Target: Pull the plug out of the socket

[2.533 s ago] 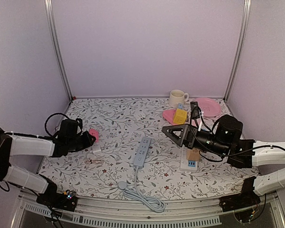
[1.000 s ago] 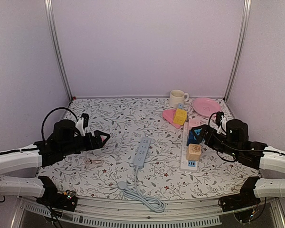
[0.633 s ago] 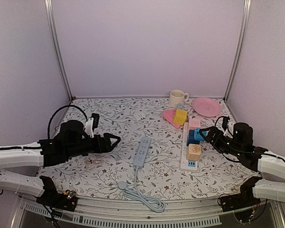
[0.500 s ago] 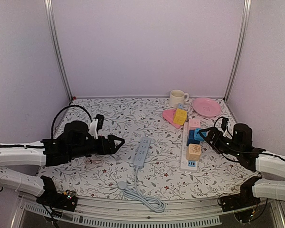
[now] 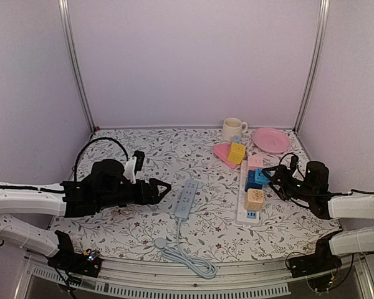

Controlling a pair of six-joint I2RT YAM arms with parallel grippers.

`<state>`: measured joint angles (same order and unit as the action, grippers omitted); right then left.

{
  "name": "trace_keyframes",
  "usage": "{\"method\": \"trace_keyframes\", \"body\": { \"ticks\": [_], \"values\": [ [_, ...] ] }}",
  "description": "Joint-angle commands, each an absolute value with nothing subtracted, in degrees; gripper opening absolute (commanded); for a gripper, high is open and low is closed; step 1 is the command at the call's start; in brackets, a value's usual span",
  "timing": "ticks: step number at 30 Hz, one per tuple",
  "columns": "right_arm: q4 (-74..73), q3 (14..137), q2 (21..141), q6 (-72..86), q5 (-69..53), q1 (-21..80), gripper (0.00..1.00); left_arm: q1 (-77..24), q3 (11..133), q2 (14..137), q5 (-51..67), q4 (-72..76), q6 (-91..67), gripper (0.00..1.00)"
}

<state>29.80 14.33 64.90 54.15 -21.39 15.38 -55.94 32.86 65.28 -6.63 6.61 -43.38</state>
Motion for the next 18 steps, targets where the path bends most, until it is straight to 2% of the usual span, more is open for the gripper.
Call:
{"method": "trace_keyframes", "body": {
  "ticks": [1, 5, 12, 18],
  "values": [
    [35.7, 14.7, 67.8, 56.0, -24.0, 14.9, 0.84, -57.3, 34.1, 64.4, -7.9, 7.1, -43.7, 0.93],
    [37.9, 15.0, 69.6, 57.2, -25.1, 14.9, 0.75, -57.5, 34.0, 63.5, -8.3, 6.6, -43.8, 0.93],
    [41.0, 15.1, 72.4, 58.7, -27.2, 14.9, 0.46, -57.6, 33.9, 63.0, -9.0, 6.2, -43.7, 0.93],
    [44.1, 14.6, 74.7, 59.9, -29.1, 14.9, 0.28, -57.8, 33.8, 63.9, -8.8, 6.6, -43.9, 0.93]
  ]
}}
